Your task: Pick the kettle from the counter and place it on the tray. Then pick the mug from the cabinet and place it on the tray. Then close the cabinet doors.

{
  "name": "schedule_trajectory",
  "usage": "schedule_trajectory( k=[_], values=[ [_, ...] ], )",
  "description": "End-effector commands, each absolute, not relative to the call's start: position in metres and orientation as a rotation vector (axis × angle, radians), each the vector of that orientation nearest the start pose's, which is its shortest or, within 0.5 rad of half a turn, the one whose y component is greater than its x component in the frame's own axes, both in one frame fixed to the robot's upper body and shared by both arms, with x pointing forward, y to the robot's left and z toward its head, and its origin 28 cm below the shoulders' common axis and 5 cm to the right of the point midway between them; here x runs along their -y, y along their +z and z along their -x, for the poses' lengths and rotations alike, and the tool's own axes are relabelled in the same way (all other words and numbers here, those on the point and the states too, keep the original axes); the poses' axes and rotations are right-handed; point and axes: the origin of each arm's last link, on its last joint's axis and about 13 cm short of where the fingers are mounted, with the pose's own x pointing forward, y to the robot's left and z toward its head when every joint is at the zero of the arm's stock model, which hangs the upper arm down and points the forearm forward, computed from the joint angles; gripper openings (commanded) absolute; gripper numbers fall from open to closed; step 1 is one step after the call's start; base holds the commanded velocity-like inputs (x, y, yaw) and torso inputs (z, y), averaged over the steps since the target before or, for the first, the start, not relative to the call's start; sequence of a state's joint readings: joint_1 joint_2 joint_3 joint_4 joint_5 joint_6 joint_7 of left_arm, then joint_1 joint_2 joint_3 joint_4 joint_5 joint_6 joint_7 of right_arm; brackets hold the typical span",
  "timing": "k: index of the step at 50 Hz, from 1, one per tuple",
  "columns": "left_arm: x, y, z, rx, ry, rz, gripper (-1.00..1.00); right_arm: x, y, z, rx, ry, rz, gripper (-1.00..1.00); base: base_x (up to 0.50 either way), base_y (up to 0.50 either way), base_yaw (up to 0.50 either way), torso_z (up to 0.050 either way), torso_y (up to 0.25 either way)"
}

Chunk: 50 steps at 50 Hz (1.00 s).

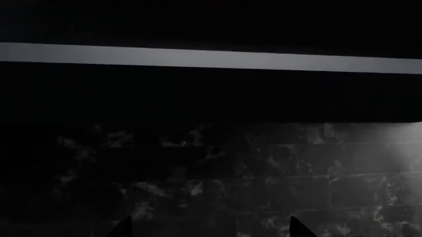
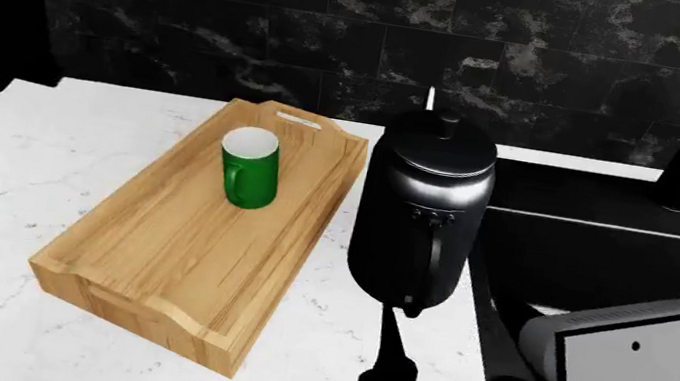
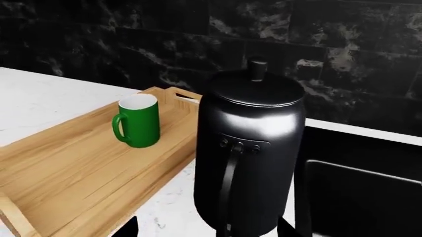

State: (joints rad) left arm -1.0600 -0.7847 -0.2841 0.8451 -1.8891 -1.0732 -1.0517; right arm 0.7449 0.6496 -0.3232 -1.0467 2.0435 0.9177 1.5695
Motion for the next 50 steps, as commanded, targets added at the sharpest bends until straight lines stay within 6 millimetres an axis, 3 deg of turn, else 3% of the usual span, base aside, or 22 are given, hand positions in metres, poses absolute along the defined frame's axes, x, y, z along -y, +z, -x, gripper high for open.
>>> schedule_trajectory(
  k=[1,25,50],
  values=[
    [-0.260,0.326,-0.145,0.484,-0.139,0.023,1.00,0.075,0.224,-0.110,-0.204,0.275,0.040,1.00,0.00,0.00,0.00,0.000,0.000],
    [-0.262,0.319,-0.147,0.471,-0.136,0.035,1.00,0.069,0.223,-0.159,-0.225,0.238,0.004,1.00,0.00,0.00,0.00,0.000,0.000],
    [-0.263,0.316,-0.148,0.460,-0.136,0.047,1.00,0.065,0.212,-0.188,-0.276,0.222,-0.032,1.00,0.00,0.00,0.00,0.000,0.000]
  ],
)
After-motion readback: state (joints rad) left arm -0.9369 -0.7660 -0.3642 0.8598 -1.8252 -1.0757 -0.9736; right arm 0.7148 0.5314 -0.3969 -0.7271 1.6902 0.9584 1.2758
